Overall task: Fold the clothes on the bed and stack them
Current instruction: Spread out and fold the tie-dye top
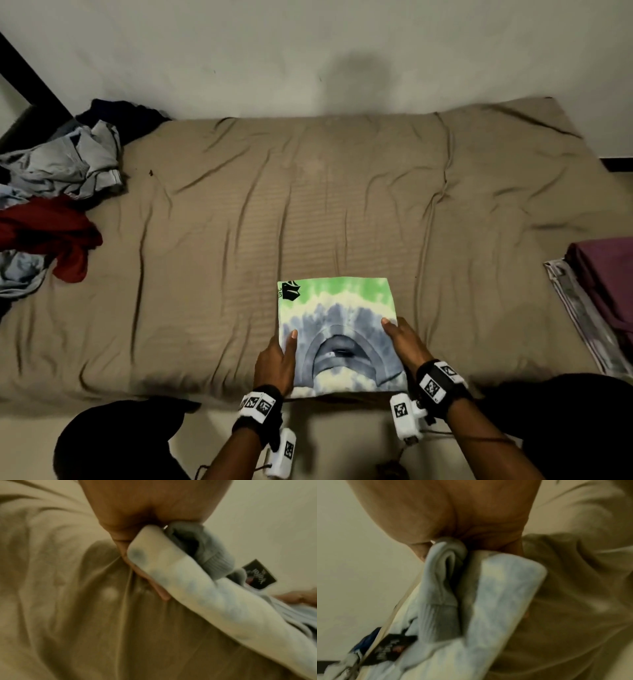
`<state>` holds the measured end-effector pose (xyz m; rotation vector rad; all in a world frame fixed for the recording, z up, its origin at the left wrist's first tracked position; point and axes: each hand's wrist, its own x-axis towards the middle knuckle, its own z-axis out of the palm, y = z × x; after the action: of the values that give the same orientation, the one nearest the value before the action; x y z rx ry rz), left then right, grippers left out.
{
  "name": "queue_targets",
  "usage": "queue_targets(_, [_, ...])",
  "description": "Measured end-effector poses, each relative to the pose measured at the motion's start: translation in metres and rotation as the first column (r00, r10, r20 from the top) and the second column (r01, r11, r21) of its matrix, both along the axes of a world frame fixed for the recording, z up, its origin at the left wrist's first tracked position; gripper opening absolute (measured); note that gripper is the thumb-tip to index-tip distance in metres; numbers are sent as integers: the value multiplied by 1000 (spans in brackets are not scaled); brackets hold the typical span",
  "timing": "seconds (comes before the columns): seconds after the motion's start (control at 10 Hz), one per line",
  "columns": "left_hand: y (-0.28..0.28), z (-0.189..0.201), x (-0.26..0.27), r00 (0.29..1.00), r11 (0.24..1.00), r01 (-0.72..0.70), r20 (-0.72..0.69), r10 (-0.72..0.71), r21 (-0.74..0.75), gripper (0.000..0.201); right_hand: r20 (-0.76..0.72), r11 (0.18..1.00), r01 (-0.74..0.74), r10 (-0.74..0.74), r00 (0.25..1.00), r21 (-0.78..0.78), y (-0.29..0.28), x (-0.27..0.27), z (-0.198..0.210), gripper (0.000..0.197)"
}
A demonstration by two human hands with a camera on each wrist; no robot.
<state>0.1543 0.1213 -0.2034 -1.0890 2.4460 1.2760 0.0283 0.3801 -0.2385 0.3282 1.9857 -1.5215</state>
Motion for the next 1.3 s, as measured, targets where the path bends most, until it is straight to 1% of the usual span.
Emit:
queue_targets(0.1, [-1, 1, 1, 996, 994, -91, -18, 92, 53, 57, -16, 993, -66, 67, 998, 95, -5, 19, 26, 37])
queue_targets(0.2, [0, -3, 1, 980, 971, -169, -74, 184, 167, 59, -33, 986, -146, 149, 988, 82, -1, 28, 34, 41])
queue_targets(0.3, [-1, -8, -9, 947, 933, -228, -158, 279, 278, 82, -73, 995, -99, 98, 993, -8, 5, 17, 38, 37])
queue_targets(0.4, [13, 14, -36, 905, 901, -211, -273, 327, 379, 47, -109, 992, -76, 65, 992, -98, 20, -12, 55, 31])
queue_targets(0.5, [57, 41, -78, 873, 922, -86, -417, 252, 377, 24, -184, 994, -58, 39, 982, -94, 56, -61, 82, 27])
queue_targets(0.6, [113, 41, -142, 840, 885, 18, -488, 239, 466, 39, -335, 996, -74, 89, 938, 58, 112, -134, 118, 28])
queue_targets(0.7, [182, 41, -229, 801, 851, 208, -583, 134, 482, 32, -430, 974, -38, 134, 893, 224, 172, -212, 164, 34])
queue_targets(0.8, [246, 37, -318, 761, 769, 376, -646, 61, 516, 43, -440, 940, 65, 95, 893, 336, 232, -293, 200, 30])
queue_targets(0.9, [301, 26, -391, 737, 762, 480, -670, -83, 434, 44, -228, 721, -23, 249, 941, 692, 295, -370, 209, 13])
queue_targets(1.0, [345, 18, -437, 698, 791, 548, -671, -252, 274, 46, 54, 369, -204, 379, 924, 907, 339, -421, 201, 31])
queue_targets(1.1, [372, -3, -467, 734, 775, 578, -577, -357, 256, 52, 52, 410, -172, 287, 957, 896, 367, -443, 175, 15])
queue_targets(1.2, [395, -22, -470, 777, 794, 597, -332, -535, 116, 67, 212, 318, -329, 350, 912, 889, 367, -445, 150, 38])
queue_targets(1.3, [402, -33, -460, 672, 732, 679, -355, -650, -58, 102, 324, 138, -403, 392, 861, 905, 362, -443, 130, 51])
